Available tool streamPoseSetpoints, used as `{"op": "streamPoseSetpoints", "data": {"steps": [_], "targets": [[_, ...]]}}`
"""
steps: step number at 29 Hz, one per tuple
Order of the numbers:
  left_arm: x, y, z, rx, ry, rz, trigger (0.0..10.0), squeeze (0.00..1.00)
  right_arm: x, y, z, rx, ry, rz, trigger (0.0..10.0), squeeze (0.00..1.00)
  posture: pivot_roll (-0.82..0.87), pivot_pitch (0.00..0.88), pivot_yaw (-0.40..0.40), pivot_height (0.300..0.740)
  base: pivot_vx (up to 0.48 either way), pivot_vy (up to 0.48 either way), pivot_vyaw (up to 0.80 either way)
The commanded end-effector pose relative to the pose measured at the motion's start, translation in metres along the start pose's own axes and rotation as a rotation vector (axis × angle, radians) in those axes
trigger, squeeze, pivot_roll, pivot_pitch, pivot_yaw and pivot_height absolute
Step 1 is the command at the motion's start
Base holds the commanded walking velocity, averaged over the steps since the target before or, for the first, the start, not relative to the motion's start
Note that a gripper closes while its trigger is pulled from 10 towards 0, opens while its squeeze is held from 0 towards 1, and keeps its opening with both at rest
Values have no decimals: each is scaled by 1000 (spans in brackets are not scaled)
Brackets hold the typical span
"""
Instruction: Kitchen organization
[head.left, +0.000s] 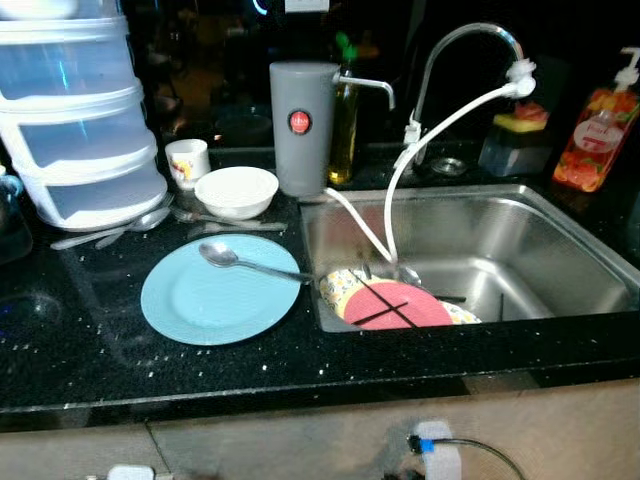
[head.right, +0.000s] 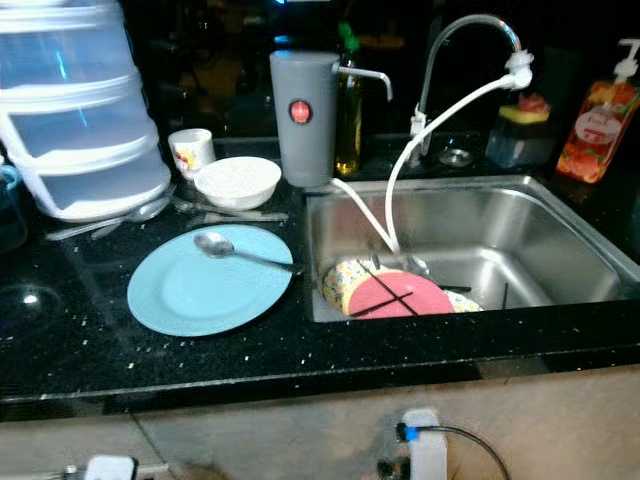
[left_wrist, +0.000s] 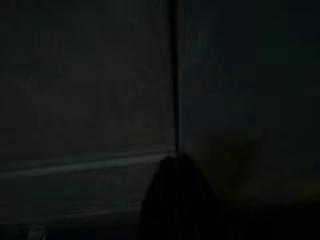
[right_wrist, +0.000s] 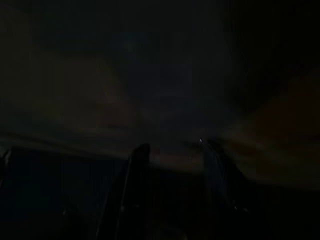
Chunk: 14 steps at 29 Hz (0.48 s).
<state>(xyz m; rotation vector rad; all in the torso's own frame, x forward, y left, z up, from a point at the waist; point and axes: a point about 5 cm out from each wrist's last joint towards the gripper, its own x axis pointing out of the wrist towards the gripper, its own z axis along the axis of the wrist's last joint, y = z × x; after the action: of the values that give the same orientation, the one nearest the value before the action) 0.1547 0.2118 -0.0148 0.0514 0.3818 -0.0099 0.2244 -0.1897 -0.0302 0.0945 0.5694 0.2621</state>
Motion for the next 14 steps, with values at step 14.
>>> {"op": "streamPoseSetpoints", "data": {"steps": [14], "targets": [[-33,-10,58,45,-184,-165,10000,0,-54,36,45,75,-57,555,10000,0,67,30,-35,740,0,0,0]]}}
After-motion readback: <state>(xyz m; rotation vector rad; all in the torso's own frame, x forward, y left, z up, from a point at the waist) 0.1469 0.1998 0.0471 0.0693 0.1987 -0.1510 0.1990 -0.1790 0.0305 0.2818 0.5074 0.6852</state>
